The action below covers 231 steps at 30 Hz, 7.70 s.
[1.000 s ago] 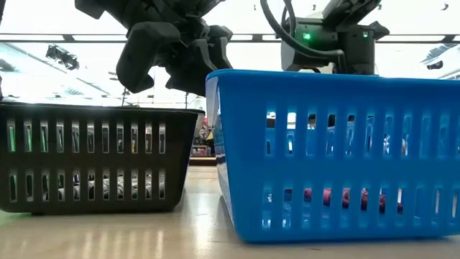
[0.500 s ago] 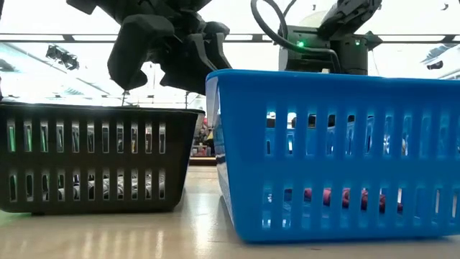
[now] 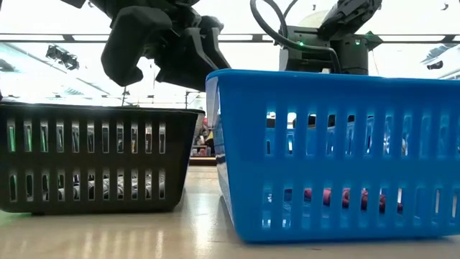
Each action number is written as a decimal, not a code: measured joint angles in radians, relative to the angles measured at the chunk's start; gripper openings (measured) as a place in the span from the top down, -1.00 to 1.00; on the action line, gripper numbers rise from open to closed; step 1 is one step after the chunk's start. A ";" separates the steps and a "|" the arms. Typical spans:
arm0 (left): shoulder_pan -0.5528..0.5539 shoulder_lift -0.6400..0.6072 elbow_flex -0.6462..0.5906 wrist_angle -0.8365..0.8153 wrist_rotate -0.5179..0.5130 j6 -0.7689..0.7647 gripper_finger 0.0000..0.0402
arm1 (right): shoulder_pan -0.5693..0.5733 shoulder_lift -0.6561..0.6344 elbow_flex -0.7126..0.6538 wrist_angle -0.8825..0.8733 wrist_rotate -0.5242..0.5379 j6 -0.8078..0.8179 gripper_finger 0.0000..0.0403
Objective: Sort crayons
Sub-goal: Put the red crayon into the left blue bin
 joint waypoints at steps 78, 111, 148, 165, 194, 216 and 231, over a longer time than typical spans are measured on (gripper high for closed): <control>0.120 0.003 0.000 0.055 -0.137 -0.219 0.89 | 0.153 -0.095 0.230 0.155 0.162 0.424 0.49; 0.012 0.175 0.198 -0.032 0.450 0.034 0.55 | 0.351 -0.378 -0.073 -0.087 0.416 0.824 0.19; 0.623 0.090 0.196 -0.073 0.715 0.416 0.49 | 0.013 -0.523 -0.318 0.160 0.200 0.754 0.19; 0.702 0.061 0.042 0.118 0.800 0.417 0.58 | -0.025 -0.495 -0.221 -0.093 0.061 0.866 0.20; 0.785 -0.204 -0.388 0.816 0.865 0.380 0.83 | 0.068 -0.152 -0.094 -0.139 0.091 0.681 0.20; 0.785 -0.204 -0.388 0.809 0.865 0.362 0.83 | 0.053 -0.118 -0.092 -0.064 0.110 0.600 0.20; 0.785 -0.203 -0.388 0.812 0.865 0.361 0.83 | -0.009 -0.178 -0.049 0.034 0.129 0.483 0.20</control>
